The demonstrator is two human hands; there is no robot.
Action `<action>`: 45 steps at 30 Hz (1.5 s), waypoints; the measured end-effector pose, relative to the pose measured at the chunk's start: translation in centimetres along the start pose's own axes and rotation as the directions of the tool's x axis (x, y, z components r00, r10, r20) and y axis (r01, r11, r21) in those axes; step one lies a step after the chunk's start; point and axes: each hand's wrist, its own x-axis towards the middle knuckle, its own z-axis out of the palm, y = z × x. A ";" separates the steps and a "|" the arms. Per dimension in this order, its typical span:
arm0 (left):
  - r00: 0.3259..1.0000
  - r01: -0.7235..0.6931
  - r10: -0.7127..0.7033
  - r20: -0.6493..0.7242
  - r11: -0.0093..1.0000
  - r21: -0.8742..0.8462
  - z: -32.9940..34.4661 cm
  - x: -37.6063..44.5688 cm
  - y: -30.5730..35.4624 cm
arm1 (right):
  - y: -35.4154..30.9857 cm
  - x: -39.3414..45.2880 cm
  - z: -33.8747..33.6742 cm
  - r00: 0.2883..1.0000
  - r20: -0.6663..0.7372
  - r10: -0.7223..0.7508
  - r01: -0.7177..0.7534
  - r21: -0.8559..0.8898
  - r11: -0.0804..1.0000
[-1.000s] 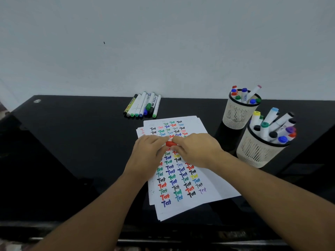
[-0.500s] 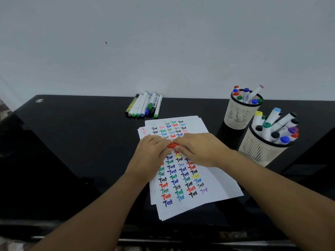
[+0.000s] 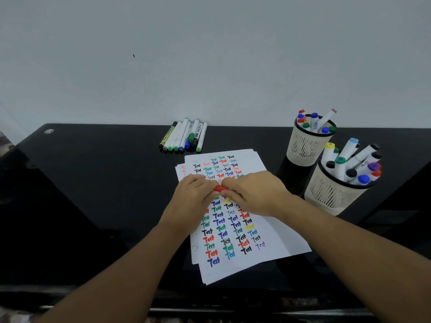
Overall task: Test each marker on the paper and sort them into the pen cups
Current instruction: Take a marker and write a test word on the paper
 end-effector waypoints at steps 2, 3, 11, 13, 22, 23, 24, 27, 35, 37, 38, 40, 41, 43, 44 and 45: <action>1.000 -0.009 0.009 0.007 1.000 0.006 -0.1 0.0 0.1 | 0.2 -0.3 -0.1 1.000 -0.005 0.004 -0.004 -0.018 1.000; 1.000 -0.006 0.006 0.012 1.000 0.011 -0.1 0.0 0.2 | 0.3 -0.4 -0.2 1.000 -0.005 0.002 -0.002 -0.028 1.000; 0.989 0.144 -0.143 0.032 0.990 -0.008 -0.2 0.2 -0.2 | 0.4 -1.0 -0.3 0.981 -0.045 0.190 -0.179 0.185 0.966; 0.982 0.181 -0.181 0.047 0.983 0.012 -0.3 0.3 -0.1 | 0.8 -1.8 -0.4 0.959 -0.046 0.280 -0.234 0.429 0.873; 0.941 0.136 -0.148 0.303 0.989 0.062 -1.0 0.7 0.9 | -0.7 -5.5 2.1 0.837 0.007 0.548 -0.119 0.978 0.171; 0.911 0.106 -0.137 0.389 0.989 0.102 -1.1 0.8 1.1 | -0.8 -5.9 2.4 0.855 -0.017 0.518 -0.108 0.971 0.211; 0.873 0.085 -0.141 0.466 0.987 0.138 -1.2 1.1 1.2 | -0.8 -6.1 2.9 0.867 -0.044 0.496 -0.105 0.957 0.269; 0.774 0.081 -0.209 0.598 0.969 0.234 -1.7 2.0 1.4 | -0.6 -6.0 3.6 0.867 -0.086 0.491 -0.096 0.938 0.334; 0.843 0.152 -0.255 0.473 0.957 0.246 -1.7 -0.5 2.2 | -1.0 -5.3 2.7 0.842 -0.115 0.528 -0.035 0.964 0.265; 0.851 0.174 -0.267 0.452 0.956 0.237 -1.7 -0.6 2.2 | -1.1 -5.5 2.9 0.823 -0.136 0.551 -0.065 0.942 0.328; 0.852 0.184 -0.273 0.447 0.955 0.233 -1.7 -0.5 2.1 | -1.1 -5.7 3.0 0.813 -0.152 0.563 -0.076 0.930 0.361; 0.847 0.197 -0.285 0.450 0.953 0.232 -1.7 -0.4 1.9 | -1.0 -6.2 2.9 0.797 -0.172 0.580 -0.090 0.914 0.395; 0.841 0.200 -0.288 0.457 0.952 0.232 -1.6 -0.3 1.9 | -0.9 -6.7 2.9 0.791 -0.172 0.587 -0.099 0.911 0.399; 0.836 0.199 -0.287 0.467 0.953 0.228 -1.5 -0.3 1.9 | -0.7 -7.7 3.1 0.786 -0.157 0.598 -0.122 0.909 0.399; 0.837 0.195 -0.281 0.469 0.955 0.224 -1.5 -0.2 1.9 | -0.7 -8.2 3.2 0.788 -0.144 0.599 -0.132 0.910 0.392; 0.840 0.190 -0.274 0.469 0.957 0.218 -1.5 -0.2 1.8 | -0.7 -8.6 3.4 0.792 -0.126 0.597 -0.141 0.914 0.380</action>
